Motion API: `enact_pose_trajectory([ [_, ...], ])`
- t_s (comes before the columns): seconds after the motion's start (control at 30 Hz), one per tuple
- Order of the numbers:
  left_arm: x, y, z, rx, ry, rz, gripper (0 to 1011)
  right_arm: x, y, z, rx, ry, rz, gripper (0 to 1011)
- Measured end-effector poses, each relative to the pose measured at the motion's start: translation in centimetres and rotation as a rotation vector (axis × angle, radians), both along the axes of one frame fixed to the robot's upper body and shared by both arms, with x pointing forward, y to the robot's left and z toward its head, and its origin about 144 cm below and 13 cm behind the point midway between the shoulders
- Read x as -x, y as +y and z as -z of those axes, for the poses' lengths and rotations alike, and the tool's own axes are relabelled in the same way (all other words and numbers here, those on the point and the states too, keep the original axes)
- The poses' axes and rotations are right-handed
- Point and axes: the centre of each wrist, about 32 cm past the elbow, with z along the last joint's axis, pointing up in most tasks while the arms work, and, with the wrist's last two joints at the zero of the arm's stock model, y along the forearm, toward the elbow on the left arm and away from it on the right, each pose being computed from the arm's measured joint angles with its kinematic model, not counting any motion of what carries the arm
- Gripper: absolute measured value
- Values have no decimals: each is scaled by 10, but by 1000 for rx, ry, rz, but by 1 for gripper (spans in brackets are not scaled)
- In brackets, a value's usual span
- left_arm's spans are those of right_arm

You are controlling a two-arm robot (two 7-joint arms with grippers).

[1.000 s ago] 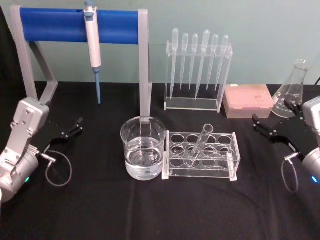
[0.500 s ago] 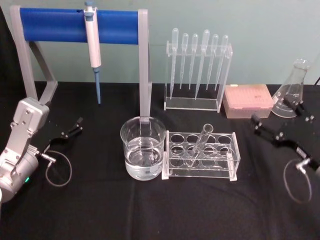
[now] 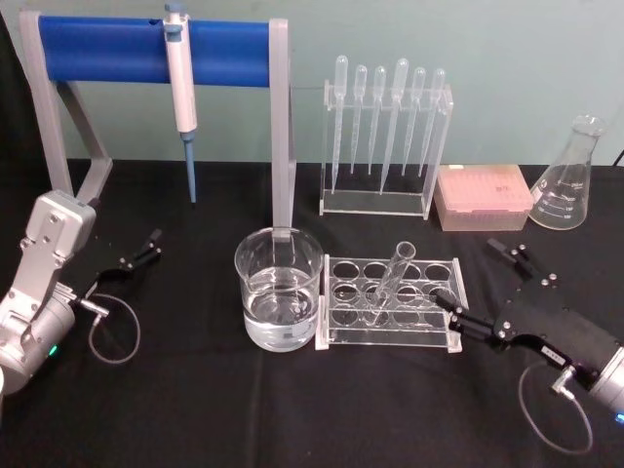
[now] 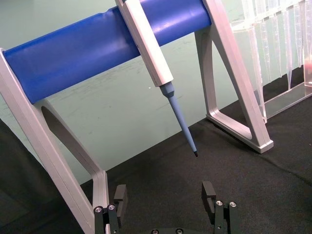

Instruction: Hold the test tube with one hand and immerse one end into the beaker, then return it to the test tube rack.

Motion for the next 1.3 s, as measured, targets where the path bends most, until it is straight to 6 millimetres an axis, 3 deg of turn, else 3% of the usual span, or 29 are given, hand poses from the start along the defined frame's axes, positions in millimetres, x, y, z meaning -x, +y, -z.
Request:
enact_pose_trajectory([
  [0.77, 0, 0, 0, 0, 0, 0, 1000, -34, 35, -5, -24, 103, -89, 1004],
  [1.3, 0, 0, 0, 0, 0, 0, 1000, -36, 54, -9, -23, 101, -109, 1004],
])
